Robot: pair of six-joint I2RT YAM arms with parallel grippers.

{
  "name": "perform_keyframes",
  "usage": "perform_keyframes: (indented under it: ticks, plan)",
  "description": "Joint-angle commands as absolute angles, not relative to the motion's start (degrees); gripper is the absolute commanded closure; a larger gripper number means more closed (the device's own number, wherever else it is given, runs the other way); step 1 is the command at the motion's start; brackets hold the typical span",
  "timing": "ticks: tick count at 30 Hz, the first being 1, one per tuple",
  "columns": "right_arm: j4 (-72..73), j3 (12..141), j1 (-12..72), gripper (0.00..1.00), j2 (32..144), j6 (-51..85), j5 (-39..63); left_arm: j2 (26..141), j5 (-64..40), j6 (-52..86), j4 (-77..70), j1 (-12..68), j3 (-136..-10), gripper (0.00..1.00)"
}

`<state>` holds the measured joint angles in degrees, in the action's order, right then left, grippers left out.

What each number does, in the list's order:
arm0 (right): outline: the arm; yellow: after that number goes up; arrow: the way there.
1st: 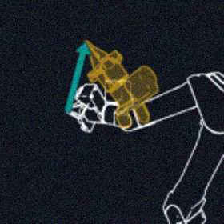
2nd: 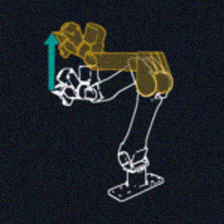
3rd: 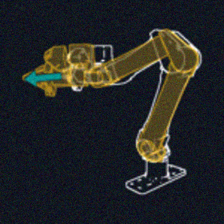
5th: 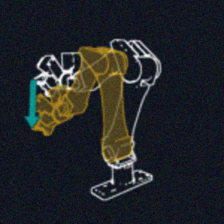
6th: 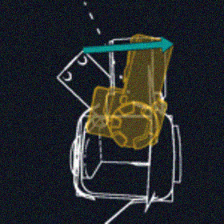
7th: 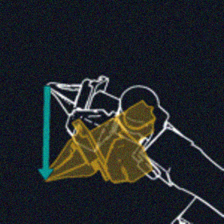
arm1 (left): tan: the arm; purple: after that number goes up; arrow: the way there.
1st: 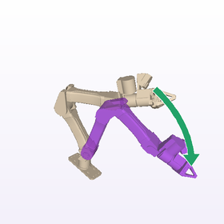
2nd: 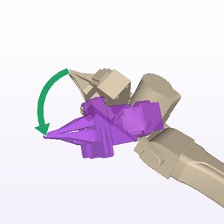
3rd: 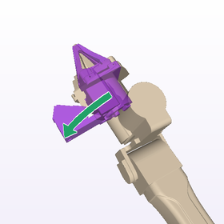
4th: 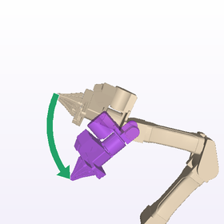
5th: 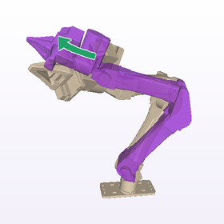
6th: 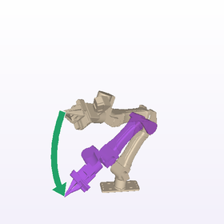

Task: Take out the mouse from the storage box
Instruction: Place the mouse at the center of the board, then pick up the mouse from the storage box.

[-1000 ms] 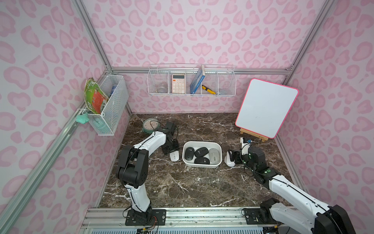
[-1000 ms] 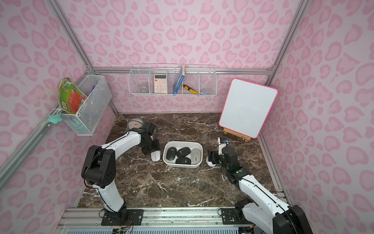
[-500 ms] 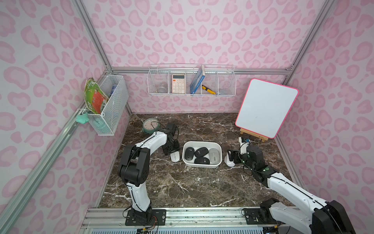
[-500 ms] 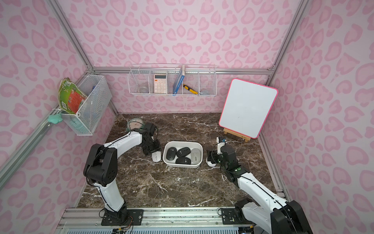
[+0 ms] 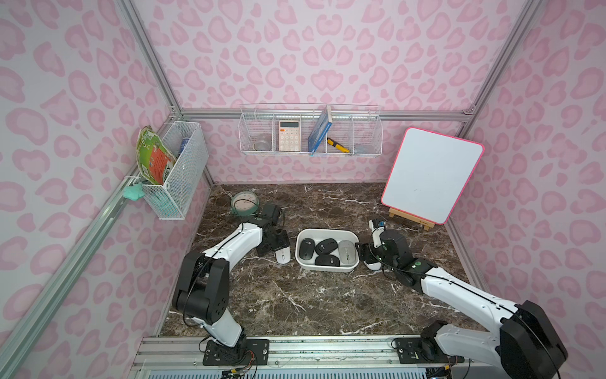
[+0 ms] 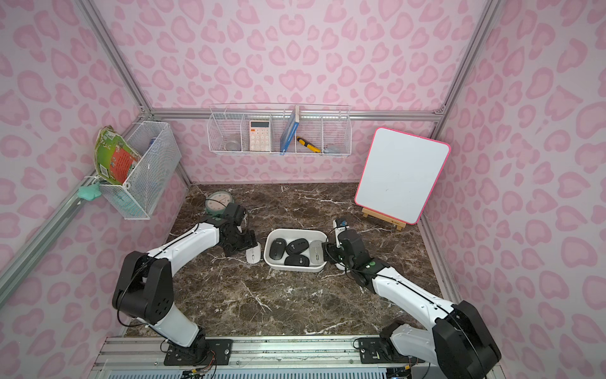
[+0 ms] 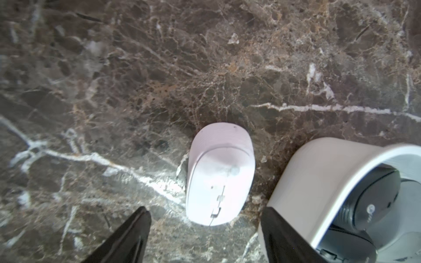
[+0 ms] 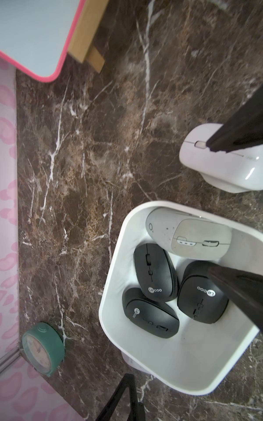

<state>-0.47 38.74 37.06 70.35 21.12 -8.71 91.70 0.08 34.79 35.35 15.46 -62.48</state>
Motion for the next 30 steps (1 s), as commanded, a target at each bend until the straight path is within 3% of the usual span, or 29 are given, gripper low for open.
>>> perform_keyframes:
  ticks: [1,9,30]
  plan:
    - [-8.16,44.11,39.82,0.18,75.18,20.46,-13.65,86.98,2.86,35.61,30.43,15.47,-58.17,0.18]
    - [-13.19,52.58,44.48,0.20,86.18,21.73,-15.44,78.52,3.36,33.85,23.63,16.35,-49.51,0.16]
    - [-25.68,65.69,46.05,0.23,100.72,30.29,-16.70,76.67,3.33,31.64,21.25,16.37,-46.96,0.09]
